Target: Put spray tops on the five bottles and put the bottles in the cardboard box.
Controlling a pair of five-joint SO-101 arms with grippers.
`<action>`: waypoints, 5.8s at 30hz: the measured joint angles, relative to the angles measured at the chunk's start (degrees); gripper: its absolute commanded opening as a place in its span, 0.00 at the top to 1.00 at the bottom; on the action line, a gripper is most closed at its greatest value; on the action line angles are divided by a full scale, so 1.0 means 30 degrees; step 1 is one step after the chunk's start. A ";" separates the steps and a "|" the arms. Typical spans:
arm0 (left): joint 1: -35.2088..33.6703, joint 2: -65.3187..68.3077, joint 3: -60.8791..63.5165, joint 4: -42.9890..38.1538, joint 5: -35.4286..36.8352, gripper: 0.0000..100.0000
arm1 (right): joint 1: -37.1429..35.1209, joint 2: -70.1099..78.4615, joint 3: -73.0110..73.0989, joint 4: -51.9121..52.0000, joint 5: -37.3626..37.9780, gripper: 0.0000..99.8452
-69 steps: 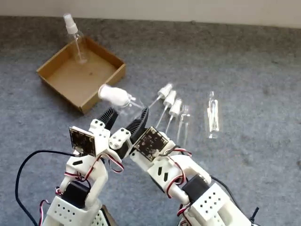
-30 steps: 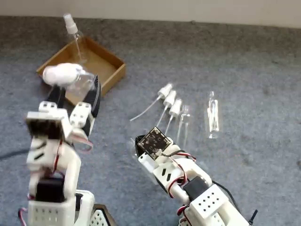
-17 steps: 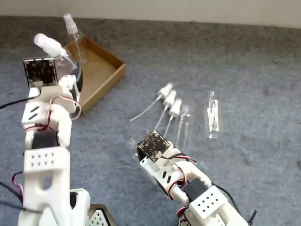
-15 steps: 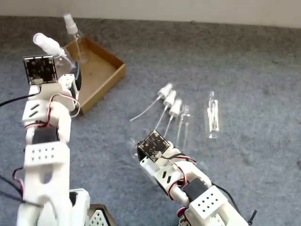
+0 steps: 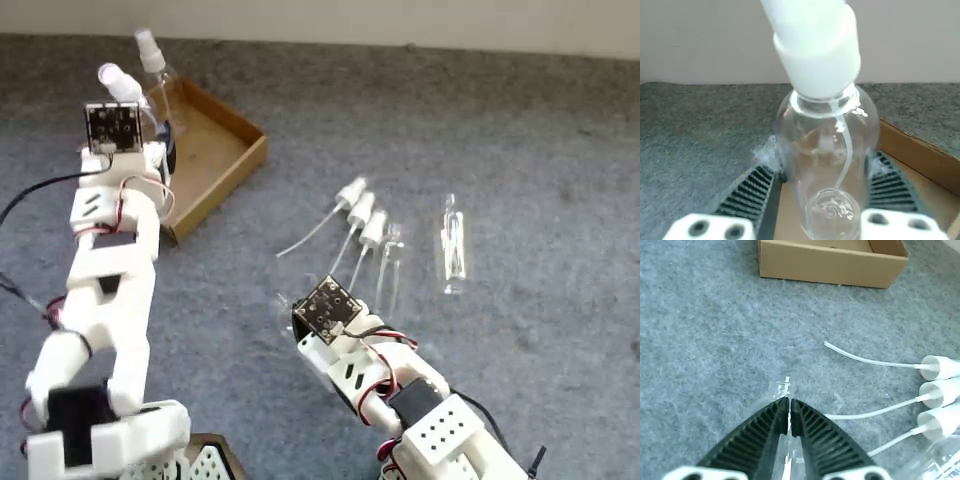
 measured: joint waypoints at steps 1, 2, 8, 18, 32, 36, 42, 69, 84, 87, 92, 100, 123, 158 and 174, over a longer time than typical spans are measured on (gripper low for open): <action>-0.0088 0.0733 -0.0615 -0.0029 0.0000 0.93 | 0.0000 0.0000 0.0000 0.0000 0.0000 0.99; -0.0205 0.1465 -0.1260 -0.0059 0.0000 0.93 | 0.0000 0.0000 0.0000 0.0000 0.0000 0.99; -0.0996 0.5714 -0.4513 -0.0117 0.0000 0.93 | 0.0000 0.0000 0.0000 0.0000 0.0000 0.99; -0.1407 1.0696 -0.8117 -0.0176 0.0000 0.93 | 0.0000 0.0000 0.0000 0.0000 0.0000 0.99; -0.1758 1.4007 -0.9026 -0.3663 0.0000 0.92 | 0.0000 0.0000 0.0000 0.0000 0.0000 0.99; -0.1788 1.4095 -0.9026 -0.3780 0.0000 0.92 | 0.0000 0.0000 0.0000 0.0000 0.0000 0.99; -0.1788 1.4095 -0.9026 -0.3780 0.0000 0.92 | 0.0000 0.0000 0.0000 0.0000 0.0000 0.99; -0.1788 1.4125 -0.8234 -0.3780 0.0000 0.75 | 0.0000 0.0000 0.0000 0.0000 0.0000 0.99; -0.1758 1.4125 -0.8205 -0.3780 0.0000 0.63 | 0.0000 0.0000 0.0000 0.0000 0.0000 0.99; -0.1758 1.4125 -0.8205 -0.3780 0.0000 0.61 | 0.0000 0.0000 0.0000 0.0000 0.0000 0.99; -0.1758 1.4125 -0.8205 -0.3780 0.0000 0.61 | 0.0000 0.0000 0.0000 0.0000 0.0000 0.99; -0.2051 1.2366 -0.7385 -0.1875 0.0000 0.61 | 0.0000 0.0000 0.0000 0.0000 0.0000 0.99; -0.2755 0.1582 -0.7179 1.5092 0.0000 0.61 | 0.0000 -0.0029 0.0469 0.0000 -0.0029 0.99; 0.9817 -0.6300 -0.7179 3.0418 0.0000 0.61 | 1.2249 -0.0029 0.0469 0.0000 -0.0029 1.00; 1.1546 -0.0674 -0.9495 3.1707 0.1289 0.61 | 1.4681 -0.0029 0.0557 -0.4864 -0.0029 1.00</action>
